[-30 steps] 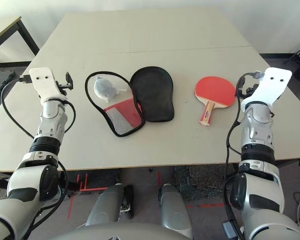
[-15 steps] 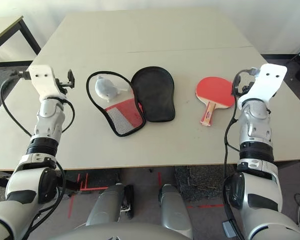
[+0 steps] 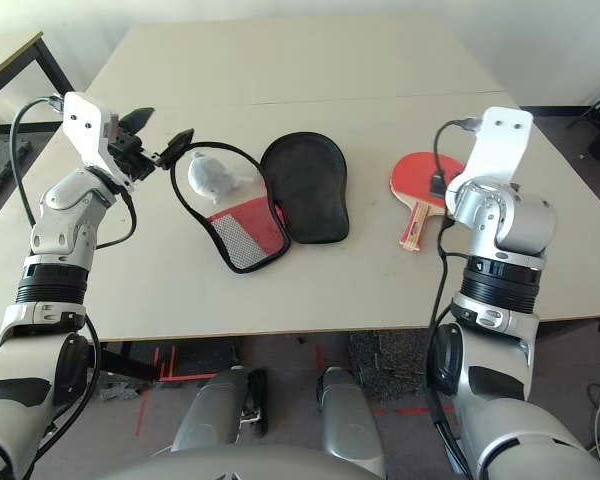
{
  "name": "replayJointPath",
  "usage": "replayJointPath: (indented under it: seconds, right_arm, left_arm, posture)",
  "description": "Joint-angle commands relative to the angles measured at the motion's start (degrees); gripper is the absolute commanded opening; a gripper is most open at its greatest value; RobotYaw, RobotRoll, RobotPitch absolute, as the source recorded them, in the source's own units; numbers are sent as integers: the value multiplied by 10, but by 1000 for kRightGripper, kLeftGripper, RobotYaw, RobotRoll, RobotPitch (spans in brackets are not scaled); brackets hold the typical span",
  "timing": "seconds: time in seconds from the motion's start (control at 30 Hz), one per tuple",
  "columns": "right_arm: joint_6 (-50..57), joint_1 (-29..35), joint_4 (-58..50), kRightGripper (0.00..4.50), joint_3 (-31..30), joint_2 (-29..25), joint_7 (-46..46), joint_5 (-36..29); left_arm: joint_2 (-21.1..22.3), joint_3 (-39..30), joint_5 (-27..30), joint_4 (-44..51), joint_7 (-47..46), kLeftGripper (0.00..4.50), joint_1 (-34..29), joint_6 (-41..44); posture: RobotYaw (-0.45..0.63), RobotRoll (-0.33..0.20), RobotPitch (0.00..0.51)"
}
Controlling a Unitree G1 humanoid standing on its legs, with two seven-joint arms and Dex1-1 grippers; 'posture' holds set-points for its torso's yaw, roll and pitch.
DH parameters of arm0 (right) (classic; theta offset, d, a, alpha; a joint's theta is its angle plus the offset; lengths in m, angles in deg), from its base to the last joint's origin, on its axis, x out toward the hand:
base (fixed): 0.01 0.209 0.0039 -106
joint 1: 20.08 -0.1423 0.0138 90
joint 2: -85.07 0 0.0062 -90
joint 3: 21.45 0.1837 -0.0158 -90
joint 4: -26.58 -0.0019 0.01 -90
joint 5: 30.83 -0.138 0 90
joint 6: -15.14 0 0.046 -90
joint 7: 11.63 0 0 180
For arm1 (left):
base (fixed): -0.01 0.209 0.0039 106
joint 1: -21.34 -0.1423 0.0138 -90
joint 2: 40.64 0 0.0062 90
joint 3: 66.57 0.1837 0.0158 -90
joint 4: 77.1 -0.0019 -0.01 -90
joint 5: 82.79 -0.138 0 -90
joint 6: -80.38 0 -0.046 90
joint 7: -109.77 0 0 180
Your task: Store the ping-pong paddle in its case and zip it.
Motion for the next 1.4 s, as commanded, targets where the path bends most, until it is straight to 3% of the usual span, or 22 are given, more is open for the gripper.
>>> replayJointPath:
  seconds: [0.03, 0.2, 0.47, 0.57, 0.83, 1.07, 1.4]
  right_arm:
    - [53, -19, -3, 4486, 34, 40, 12, 19]
    - [45, -7, 25, 4486, 51, 71, 11, 44]
    - [20, 0, 78, 4486, 63, 77, -1, 55]
    - [19, -2, 84, 3890, 73, 85, -4, 50]
    - [17, -3, 59, 1035, 33, 73, -20, 60]
    - [43, -18, 15, 1035, -11, 59, -60, 53]
    - [95, -66, -51, 1035, -41, 91, -103, 43]
  left_arm:
    - [9, 16, 17, 32, 45, 4500, -2, 39]
    - [24, 47, 26, 71, 117, 4500, -17, 86]
    - [32, 54, 16, 64, 145, 4500, -4, 91]
    - [34, 57, 16, 64, 152, 4500, -3, 94]
    - [41, 58, 10, 58, 163, 4500, -8, 94]
    - [45, 65, 1, 48, 175, 4500, -7, 86]
    - [49, 67, -7, 36, 183, 4500, -9, 73]
  posture:
    - [18, 0, 138]
    - [40, 0, 135]
    - [53, 0, 128]
    - [59, 0, 128]
    - [54, 0, 132]
    - [50, 0, 132]
    - [59, 0, 119]
